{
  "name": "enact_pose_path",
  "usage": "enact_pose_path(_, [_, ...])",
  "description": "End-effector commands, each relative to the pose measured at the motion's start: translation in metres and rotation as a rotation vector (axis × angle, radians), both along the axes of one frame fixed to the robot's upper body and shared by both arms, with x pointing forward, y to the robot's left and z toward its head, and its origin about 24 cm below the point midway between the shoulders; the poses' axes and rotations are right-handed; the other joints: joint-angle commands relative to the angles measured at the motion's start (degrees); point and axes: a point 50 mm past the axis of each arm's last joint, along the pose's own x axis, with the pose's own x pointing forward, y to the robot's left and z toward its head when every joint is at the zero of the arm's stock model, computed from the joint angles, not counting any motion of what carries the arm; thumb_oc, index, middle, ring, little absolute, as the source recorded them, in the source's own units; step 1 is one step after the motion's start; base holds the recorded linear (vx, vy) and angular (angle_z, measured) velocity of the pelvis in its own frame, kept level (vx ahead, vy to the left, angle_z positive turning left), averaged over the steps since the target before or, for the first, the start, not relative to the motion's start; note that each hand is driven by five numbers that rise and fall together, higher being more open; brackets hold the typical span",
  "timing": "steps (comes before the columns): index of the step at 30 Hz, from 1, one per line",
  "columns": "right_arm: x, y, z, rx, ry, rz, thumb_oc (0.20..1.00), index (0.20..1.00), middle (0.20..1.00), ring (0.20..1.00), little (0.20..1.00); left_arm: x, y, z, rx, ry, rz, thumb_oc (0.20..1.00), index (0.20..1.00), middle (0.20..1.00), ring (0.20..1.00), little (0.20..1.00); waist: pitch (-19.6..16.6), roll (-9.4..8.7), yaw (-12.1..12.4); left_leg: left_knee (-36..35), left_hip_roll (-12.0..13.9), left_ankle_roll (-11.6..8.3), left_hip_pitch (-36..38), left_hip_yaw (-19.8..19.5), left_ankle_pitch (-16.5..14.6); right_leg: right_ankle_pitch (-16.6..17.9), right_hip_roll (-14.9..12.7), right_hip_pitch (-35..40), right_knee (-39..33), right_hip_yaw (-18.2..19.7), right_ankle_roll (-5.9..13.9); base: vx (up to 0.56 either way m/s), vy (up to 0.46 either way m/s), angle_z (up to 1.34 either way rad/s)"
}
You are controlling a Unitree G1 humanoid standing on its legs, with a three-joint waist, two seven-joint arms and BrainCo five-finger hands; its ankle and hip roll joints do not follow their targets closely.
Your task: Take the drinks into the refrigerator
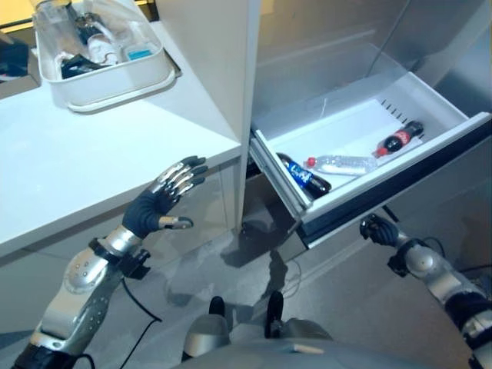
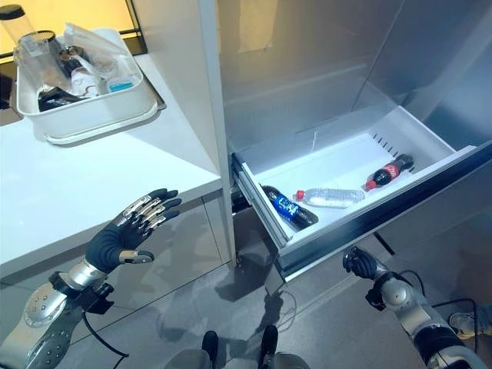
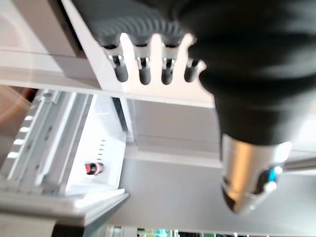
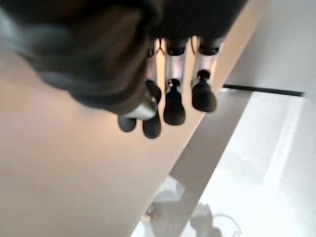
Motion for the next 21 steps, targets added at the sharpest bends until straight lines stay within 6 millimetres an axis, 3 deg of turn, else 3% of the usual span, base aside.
enact_pose_path(1, [0.083,0.051,0.107,0.045,-0.395,0.195,0.200,0.200,0.200,0.200,0.200,-0.003,-0.026,0.026,-0.055,-0.102,-0.160,1.000,1.000,1.000,1.000,1.000,-0.04,0.44,5.69,1.96,-1.59,1.88,-2.40,-3.70,-2.00,-4.19,-5.53,-6.26,14.00,-1.60,5.34,-0.05,-0.058,0.39])
enact_pose_path(8, [0.110,0.069,0.174,0.067,-0.574,0.228,0.200,0.200,0.200,0.200,0.200,0.004,-0.037,0.030,-0.080,-0.121,-0.205,1.000,1.000,1.000,1.000,1.000,1.76,1.50,8.87,3.29,-2.21,0.67,-7.52,-10.96,0.10,-5.47,-7.28,-6.57,15.86,-9.46,4.46,-0.05,-0.087,0.53])
enact_pose_path(12, [0.114,0.079,0.195,0.117,-0.644,0.240,0.200,0.200,0.200,0.200,0.200,0.006,-0.039,0.031,-0.094,-0.131,-0.200,1.000,1.000,1.000,1.000,1.000,1.79,2.01,9.76,3.84,-2.65,0.56,-9.53,-14.18,0.74,-6.44,-8.10,-6.43,17.11,-13.63,4.14,-0.03,-0.067,0.88])
enact_pose_path(17, [0.112,0.087,0.182,0.164,-0.617,0.247,0.200,0.200,0.200,0.200,0.200,0.004,-0.036,0.031,-0.098,-0.139,-0.165,1.000,1.000,1.000,1.000,1.000,1.22,2.21,10.21,3.85,-2.71,0.60,-9.72,-15.00,1.05,-6.67,-8.17,-6.02,16.93,-14.92,4.16,0.03,0.003,0.41])
enact_pose_path(20, [0.108,0.085,0.162,0.228,-0.580,0.206,0.200,0.200,0.200,0.200,0.200,0.003,-0.034,0.031,-0.101,-0.146,-0.144,1.000,1.000,1.000,1.000,1.000,1.20,2.10,9.95,3.62,-2.41,0.56,-9.32,-14.72,0.93,-6.75,-8.12,-6.05,17.13,-14.74,4.11,0.00,0.011,-0.01])
enact_pose_path(21, [0.104,0.085,0.146,0.284,-0.561,0.171,0.200,0.200,0.200,0.200,0.200,0.003,-0.033,0.030,-0.106,-0.149,-0.127,1.000,1.000,1.000,1.000,1.000,1.21,1.92,9.63,3.53,-2.23,0.64,-9.15,-14.49,0.87,-6.56,-8.07,-6.13,17.16,-14.58,4.14,0.00,0.000,0.00])
